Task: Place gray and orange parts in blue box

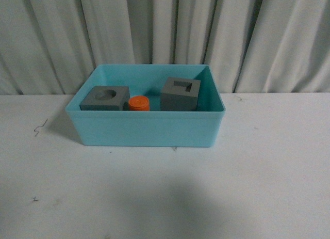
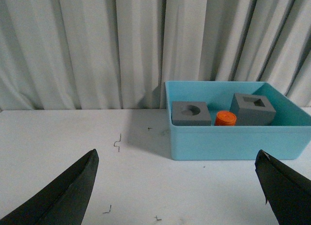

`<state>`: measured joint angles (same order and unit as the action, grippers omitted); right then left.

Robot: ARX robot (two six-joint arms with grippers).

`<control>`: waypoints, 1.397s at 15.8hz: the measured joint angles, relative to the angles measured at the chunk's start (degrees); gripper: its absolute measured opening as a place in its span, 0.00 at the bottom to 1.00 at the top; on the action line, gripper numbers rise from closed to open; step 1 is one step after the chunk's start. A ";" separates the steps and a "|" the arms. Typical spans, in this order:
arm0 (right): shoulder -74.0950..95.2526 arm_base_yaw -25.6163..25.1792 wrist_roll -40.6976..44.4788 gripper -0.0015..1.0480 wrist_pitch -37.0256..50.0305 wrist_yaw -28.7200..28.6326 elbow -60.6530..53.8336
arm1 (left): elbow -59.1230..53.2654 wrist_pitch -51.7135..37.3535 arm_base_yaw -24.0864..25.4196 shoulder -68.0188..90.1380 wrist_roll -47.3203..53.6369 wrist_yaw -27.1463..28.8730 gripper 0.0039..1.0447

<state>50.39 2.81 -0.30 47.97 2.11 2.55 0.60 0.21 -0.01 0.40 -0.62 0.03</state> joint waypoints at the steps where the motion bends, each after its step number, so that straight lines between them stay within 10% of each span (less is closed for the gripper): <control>1: -2.99 -2.71 -0.02 0.02 -3.02 -1.49 -0.61 | 0.02 0.00 0.00 0.00 0.00 0.07 0.94; 22: -49.66 -2.82 0.02 0.02 -48.22 -2.08 -1.86 | 0.02 -0.02 0.00 0.00 0.00 0.04 0.94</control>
<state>0.73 -0.01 -0.27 -0.25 0.03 0.69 0.62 0.19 -0.01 0.40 -0.62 0.08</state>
